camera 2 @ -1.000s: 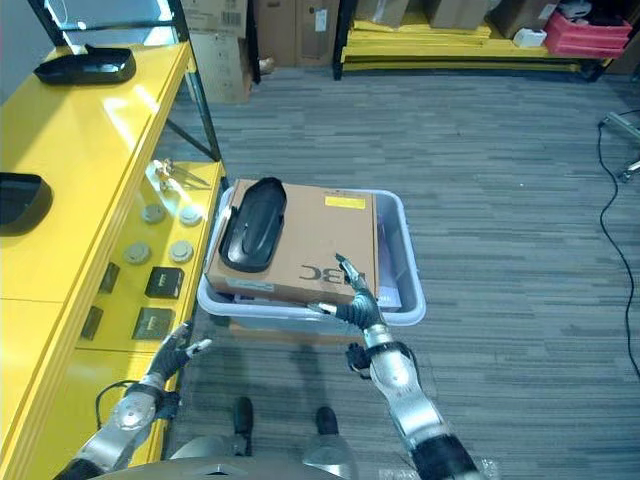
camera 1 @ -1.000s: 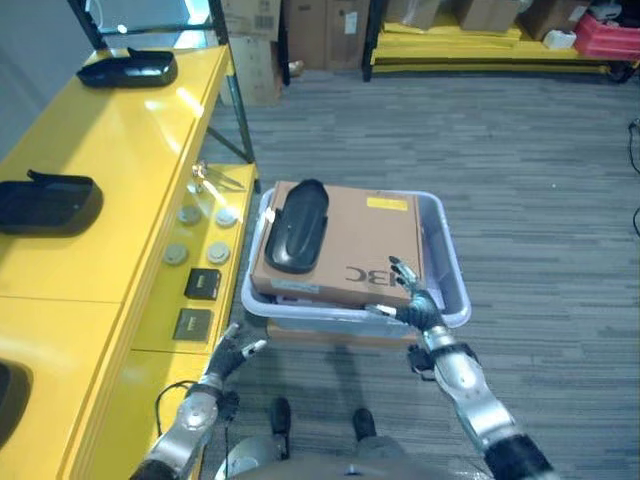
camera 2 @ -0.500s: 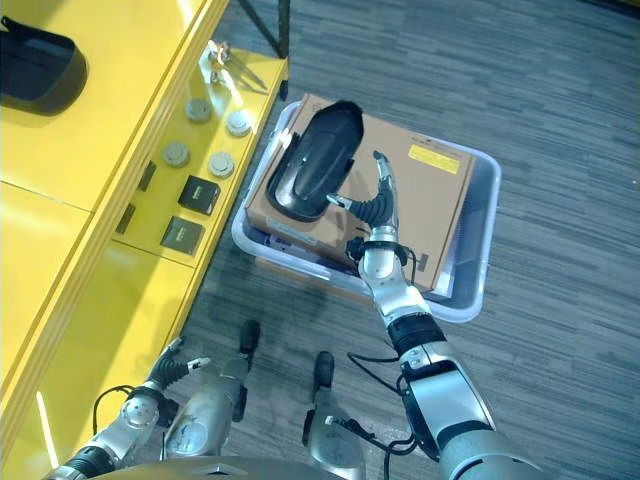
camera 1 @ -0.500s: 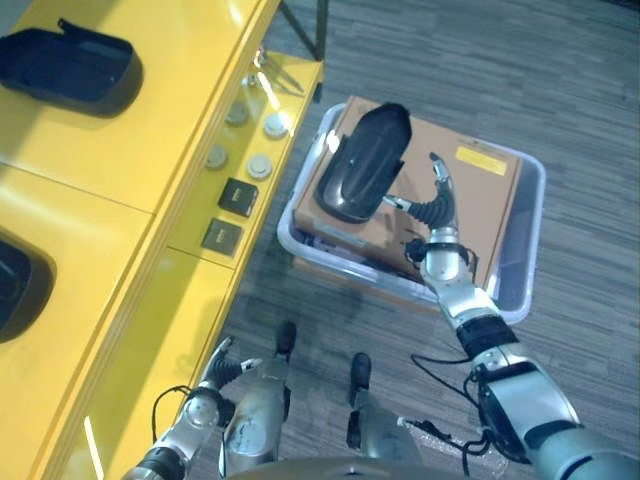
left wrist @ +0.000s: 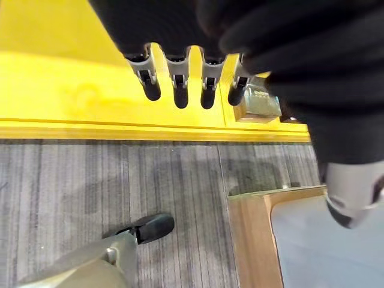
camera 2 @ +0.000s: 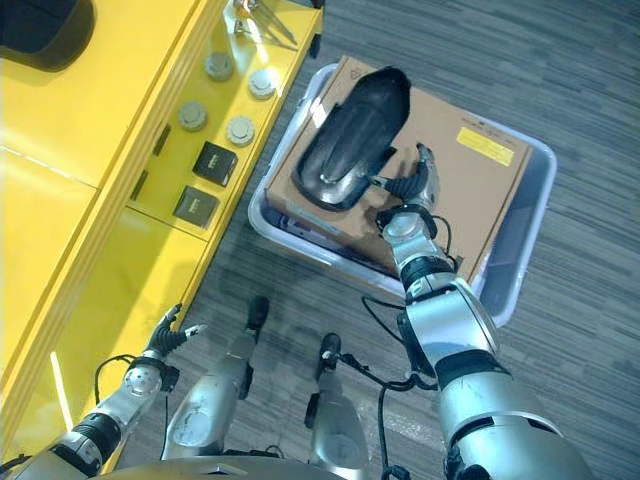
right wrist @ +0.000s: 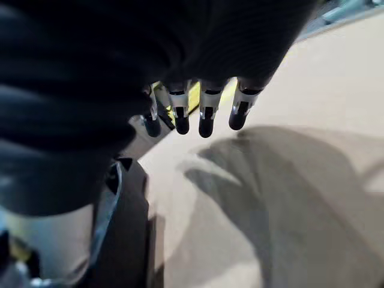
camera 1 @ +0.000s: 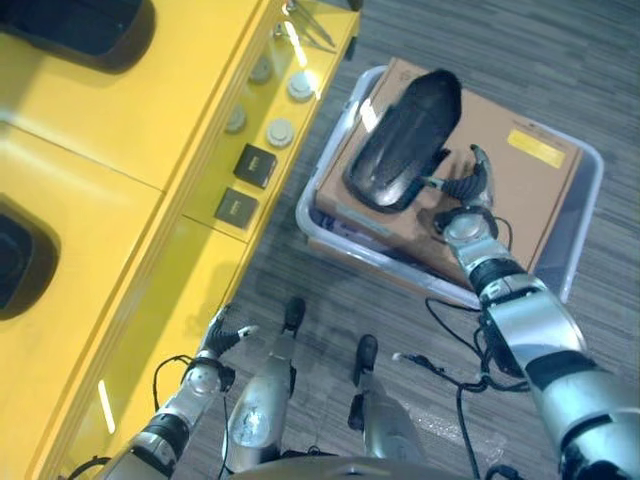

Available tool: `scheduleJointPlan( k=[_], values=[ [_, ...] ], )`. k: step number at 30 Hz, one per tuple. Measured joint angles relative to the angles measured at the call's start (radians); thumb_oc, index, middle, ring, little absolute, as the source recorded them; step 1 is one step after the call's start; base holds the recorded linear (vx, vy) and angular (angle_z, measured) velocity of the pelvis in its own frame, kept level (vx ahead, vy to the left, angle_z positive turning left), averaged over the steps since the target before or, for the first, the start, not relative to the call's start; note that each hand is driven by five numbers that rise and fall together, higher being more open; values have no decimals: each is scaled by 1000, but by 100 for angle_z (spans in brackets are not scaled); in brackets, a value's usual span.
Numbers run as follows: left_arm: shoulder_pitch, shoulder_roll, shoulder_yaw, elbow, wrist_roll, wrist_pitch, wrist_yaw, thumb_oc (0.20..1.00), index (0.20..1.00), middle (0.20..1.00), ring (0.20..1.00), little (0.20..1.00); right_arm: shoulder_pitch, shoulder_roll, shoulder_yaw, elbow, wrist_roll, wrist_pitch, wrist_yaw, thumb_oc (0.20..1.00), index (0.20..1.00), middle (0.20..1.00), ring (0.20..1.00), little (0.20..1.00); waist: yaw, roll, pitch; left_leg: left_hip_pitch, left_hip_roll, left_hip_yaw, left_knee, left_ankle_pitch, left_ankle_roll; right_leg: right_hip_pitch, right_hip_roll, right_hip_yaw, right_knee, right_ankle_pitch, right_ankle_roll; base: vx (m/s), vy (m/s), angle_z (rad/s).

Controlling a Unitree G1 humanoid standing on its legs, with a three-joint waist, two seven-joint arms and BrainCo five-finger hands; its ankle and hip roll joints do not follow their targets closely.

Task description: Move parts from the plastic box to the shelf.

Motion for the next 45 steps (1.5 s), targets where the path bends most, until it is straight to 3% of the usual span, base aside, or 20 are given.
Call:
scheduleJointPlan(
  k=[1,2,12,15,19,23,26,30,33,37,41,45],
  values=[
    [0,0,-1,3,-2,1,-1,1000,1000,1000,1000,1000,-1,0,-1,3,10,0,3,865,865,865,865,865,4,3,2,-2,0,-6,0,1,-1,0,0,-4,0,0,0,27,-11,16],
    [1,-1,-1,16,-2,1,-2,1000,1000,1000,1000,1000,-21,-6,-1,39,30,-1,20,200,200,200,200,200,12,5,3,-3,0,-12,0,4,-4,1,2,-10,0,-1,-1,29,-19,10],
    [3,-4,20,61,-11,9,-12,1000,1000,1000,1000,1000,-49,-46,-46,77,143,25,72,200,200,200,200,200,22,10,-1,3,-2,-40,0,3,-17,20,1,-34,0,-1,-4,15,-8,7],
    [1,-6,22,51,-12,17,-32,1000,1000,1000,1000,1000,-9,-71,-40,73,129,44,134,200,200,200,200,200,22,27,-15,23,-6,-42,0,5,-15,43,1,-42,0,-3,-1,24,-33,8],
    [7,-6,26,48,-12,22,-48,1000,1000,1000,1000,1000,73,-73,-36,56,87,52,152,200,200,200,200,200,17,28,-56,36,-10,-52,0,3,-17,63,0,-55,0,-10,-2,37,-35,10],
    [16,-4,31,46,-9,23,-72,1000,1000,1000,1000,1000,206,-66,2,22,19,63,199,200,200,200,200,200,3,4,-98,86,-7,-52,0,-14,-16,110,0,-50,0,-21,-5,73,-61,-3],
    [41,4,86,35,-9,29,-91,1000,1000,1000,1000,1000,277,-69,0,-46,-28,65,221,200,200,200,200,200,-17,-40,-118,131,3,-25,0,-27,-15,142,1,-24,0,-22,-6,81,-64,-26],
    [84,52,86,-94,20,54,-123,1000,1000,1000,1000,1000,393,-73,1,-277,-134,77,221,200,200,200,200,200,-56,-123,-176,212,20,30,-1,-59,-14,191,3,30,-6,-39,-17,70,-22,-42],
    [68,79,88,-219,20,49,-140,1000,1000,1000,1000,1000,446,-98,-2,-432,-188,63,218,200,200,200,200,200,-80,-139,-209,237,26,57,-2,-70,-10,202,4,62,-4,-38,-17,20,-44,-35],
    [46,146,47,-580,39,58,-192,1000,1000,1000,1000,1000,598,-230,-49,-799,-336,58,219,200,200,200,200,200,-106,-128,-237,270,24,74,-1,-75,5,232,2,78,-3,-33,-19,47,-51,-12],
    [7,115,62,-691,-7,63,-237,1000,1000,1000,1000,1000,724,-302,-127,-1042,-448,57,239,200,200,200,200,200,-120,-111,-270,286,26,74,-7,-87,3,247,2,78,-4,-41,-21,40,-41,1],
    [-19,10,51,-684,-264,97,-274,1000,1000,1000,1000,1000,722,-342,-127,-1147,-529,40,260,200,200,200,200,200,-162,-97,-297,303,33,89,-6,-91,4,256,10,98,-5,-43,-22,10,-37,-12]
  ],
)
